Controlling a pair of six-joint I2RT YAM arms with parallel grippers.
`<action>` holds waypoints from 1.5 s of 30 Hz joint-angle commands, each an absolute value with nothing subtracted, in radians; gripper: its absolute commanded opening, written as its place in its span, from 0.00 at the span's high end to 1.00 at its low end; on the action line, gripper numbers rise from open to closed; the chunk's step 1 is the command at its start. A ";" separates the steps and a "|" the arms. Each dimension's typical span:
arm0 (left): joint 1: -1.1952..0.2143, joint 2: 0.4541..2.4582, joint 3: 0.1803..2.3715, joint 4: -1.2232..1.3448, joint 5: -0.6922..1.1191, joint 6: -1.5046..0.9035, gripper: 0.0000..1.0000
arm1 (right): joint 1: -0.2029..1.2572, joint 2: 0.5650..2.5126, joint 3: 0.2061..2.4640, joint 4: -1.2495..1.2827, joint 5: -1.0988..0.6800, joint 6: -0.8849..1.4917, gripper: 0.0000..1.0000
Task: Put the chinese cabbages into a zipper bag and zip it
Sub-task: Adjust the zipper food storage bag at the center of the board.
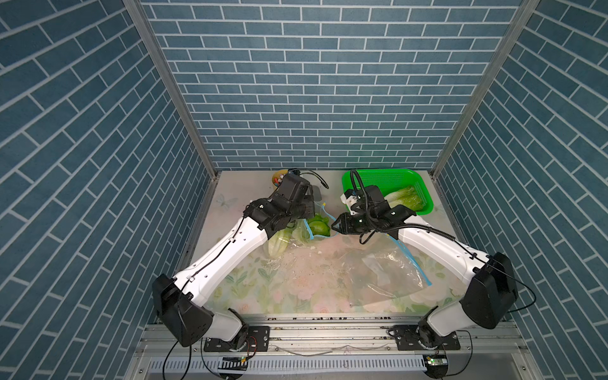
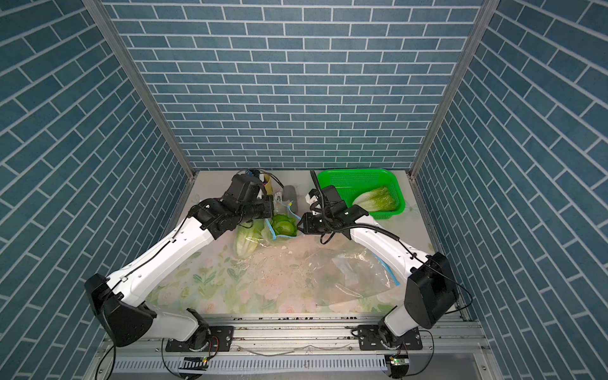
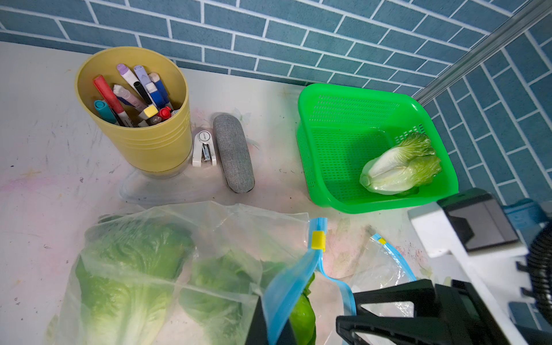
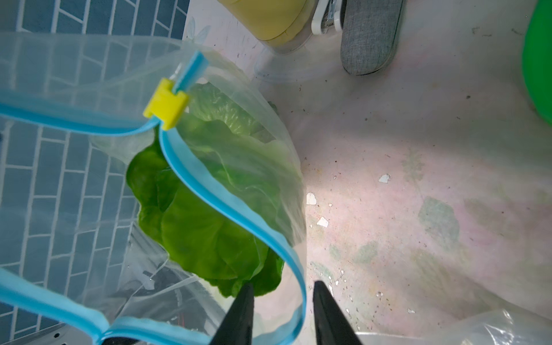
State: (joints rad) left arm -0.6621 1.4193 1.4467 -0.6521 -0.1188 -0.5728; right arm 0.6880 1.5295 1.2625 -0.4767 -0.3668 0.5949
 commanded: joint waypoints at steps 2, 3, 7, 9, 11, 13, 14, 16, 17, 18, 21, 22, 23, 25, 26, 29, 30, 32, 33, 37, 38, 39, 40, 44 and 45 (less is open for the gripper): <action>-0.667 1.395 1.438 -0.635 -0.131 -0.578 1.00 | 0.688 1.547 1.256 -0.434 -0.388 0.626 0.77; -0.667 1.394 1.439 -0.634 -0.130 -0.578 1.00 | 0.687 1.546 1.256 -0.431 -0.388 0.625 0.80; -0.666 1.394 1.439 -0.632 -0.130 -0.576 1.00 | 0.687 1.527 1.264 -0.416 -0.383 0.612 0.92; -0.666 1.394 1.447 -0.633 -0.125 -0.571 1.00 | 0.688 1.521 1.278 -0.420 -0.381 0.592 0.97; -0.667 1.396 1.465 -0.644 -0.128 -0.564 1.00 | 0.688 1.522 1.314 -0.441 -0.367 0.571 1.00; -0.665 1.397 1.488 -0.659 -0.135 -0.554 1.00 | 0.687 1.517 1.360 -0.448 -0.374 0.551 1.00; -0.664 1.394 1.499 -0.664 -0.138 -0.549 1.00 | 0.688 1.513 1.387 -0.451 -0.377 0.543 1.00; -0.664 1.386 1.523 -0.683 -0.149 -0.536 1.00 | 0.689 1.504 1.445 -0.450 -0.389 0.530 1.00; -0.662 1.381 1.538 -0.697 -0.160 -0.532 1.00 | 0.689 1.502 1.479 -0.457 -0.395 0.521 1.00; -0.659 1.375 1.549 -0.706 -0.169 -0.530 1.00 | 0.690 1.500 1.514 -0.467 -0.398 0.512 1.00; -0.652 1.342 1.561 -0.699 -0.180 -0.538 1.00 | 0.690 1.506 1.611 -0.500 -0.391 0.467 1.00; -0.651 1.331 1.560 -0.690 -0.184 -0.554 1.00 | 0.690 1.516 1.643 -0.515 -0.380 0.450 1.00; -0.650 1.319 1.550 -0.674 -0.181 -0.572 1.00 | 0.690 1.530 1.680 -0.537 -0.372 0.430 1.00; -0.650 1.300 1.522 -0.635 -0.175 -0.620 1.00 | 0.690 1.572 1.752 -0.587 -0.378 0.391 1.00; -0.650 1.291 1.501 -0.602 -0.160 -0.644 1.00 | 0.690 1.596 1.789 -0.615 -0.379 0.375 1.00; -0.650 1.290 1.458 -0.570 -0.137 -0.704 1.00 | 0.690 1.651 1.853 -0.657 -0.379 0.337 1.00; -0.650 1.290 1.443 -0.560 -0.137 -0.717 1.00 | 0.690 1.670 1.870 -0.668 -0.372 0.327 1.00; -0.651 1.286 1.395 -0.531 -0.157 -0.751 1.00 | 0.690 1.707 1.890 -0.676 -0.372 0.306 1.00; -0.650 1.284 1.371 -0.519 -0.167 -0.761 1.00 | 0.690 1.722 1.893 -0.676 -0.368 0.302 1.00; -0.649 1.308 1.327 -0.498 -0.162 -0.785 1.00 | 0.698 1.768 1.893 -0.678 -0.373 0.295 1.00; -0.649 1.315 1.323 -0.504 -0.164 -0.788 1.00 | 0.702 1.772 1.893 -0.677 -0.376 0.294 1.00; -0.649 1.320 1.321 -0.509 -0.170 -0.793 1.00 | 0.705 1.772 1.893 -0.676 -0.381 0.295 1.00; -0.649 1.321 1.318 -0.509 -0.177 -0.797 1.00 | 0.710 1.767 1.891 -0.676 -0.381 0.295 0.99; -0.649 1.314 1.306 -0.497 -0.206 -0.798 1.00 | 0.727 1.714 1.864 -0.675 -0.331 0.289 0.78; -0.649 1.315 1.308 -0.499 -0.214 -0.795 1.00 | 0.729 1.698 1.855 -0.676 -0.313 0.288 0.74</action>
State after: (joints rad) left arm -0.6529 1.3258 1.3136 -0.5247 -0.1764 -0.7872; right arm 0.7177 1.7748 1.8679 -0.6731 -0.3565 0.3317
